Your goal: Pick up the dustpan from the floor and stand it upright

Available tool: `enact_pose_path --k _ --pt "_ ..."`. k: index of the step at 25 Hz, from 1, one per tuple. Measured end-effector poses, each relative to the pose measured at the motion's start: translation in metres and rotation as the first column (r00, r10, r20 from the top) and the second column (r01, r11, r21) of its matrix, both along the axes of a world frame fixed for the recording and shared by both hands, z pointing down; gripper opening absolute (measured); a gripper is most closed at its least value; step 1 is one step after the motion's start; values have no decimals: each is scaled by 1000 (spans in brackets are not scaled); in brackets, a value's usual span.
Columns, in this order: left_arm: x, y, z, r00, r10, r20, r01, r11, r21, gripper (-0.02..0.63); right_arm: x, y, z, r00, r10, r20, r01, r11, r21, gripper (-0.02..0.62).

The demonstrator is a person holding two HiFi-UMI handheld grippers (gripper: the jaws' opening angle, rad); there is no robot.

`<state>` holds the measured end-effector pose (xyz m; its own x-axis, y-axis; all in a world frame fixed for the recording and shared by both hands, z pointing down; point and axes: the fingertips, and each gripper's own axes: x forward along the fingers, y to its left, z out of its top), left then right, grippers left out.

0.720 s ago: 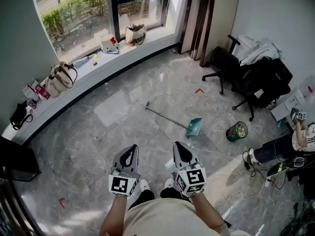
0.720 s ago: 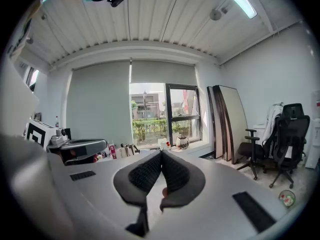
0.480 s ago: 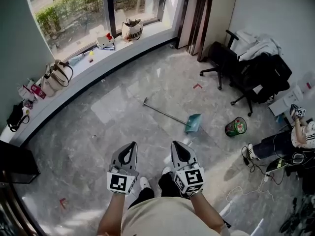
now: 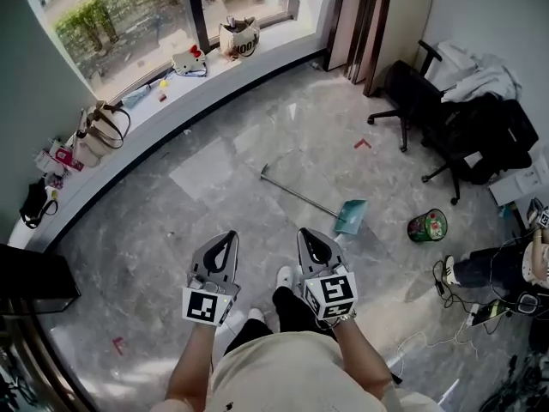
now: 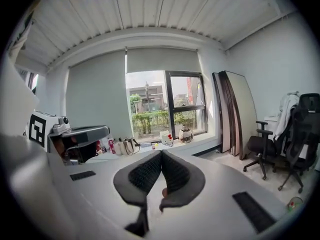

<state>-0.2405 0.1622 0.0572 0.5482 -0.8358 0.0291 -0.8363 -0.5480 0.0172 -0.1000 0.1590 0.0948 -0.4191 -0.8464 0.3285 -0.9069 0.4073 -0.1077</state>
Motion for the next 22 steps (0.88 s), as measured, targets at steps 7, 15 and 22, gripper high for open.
enact_pose_path --k 7,15,22 --pt "20 -98 -6 998 -59 -36 60 998 32 11 14 -103 31 996 -86 -37 81 991 -110 17" --pt "-17 -210 58 993 -81 -81 77 995 -56 11 -30 -225 101 973 -214 -84 180 937 -298 17" --pt "-49 -331 142 995 -27 -93 16 993 -113 11 -86 -329 202 946 -314 -82 245 856 -456 17"
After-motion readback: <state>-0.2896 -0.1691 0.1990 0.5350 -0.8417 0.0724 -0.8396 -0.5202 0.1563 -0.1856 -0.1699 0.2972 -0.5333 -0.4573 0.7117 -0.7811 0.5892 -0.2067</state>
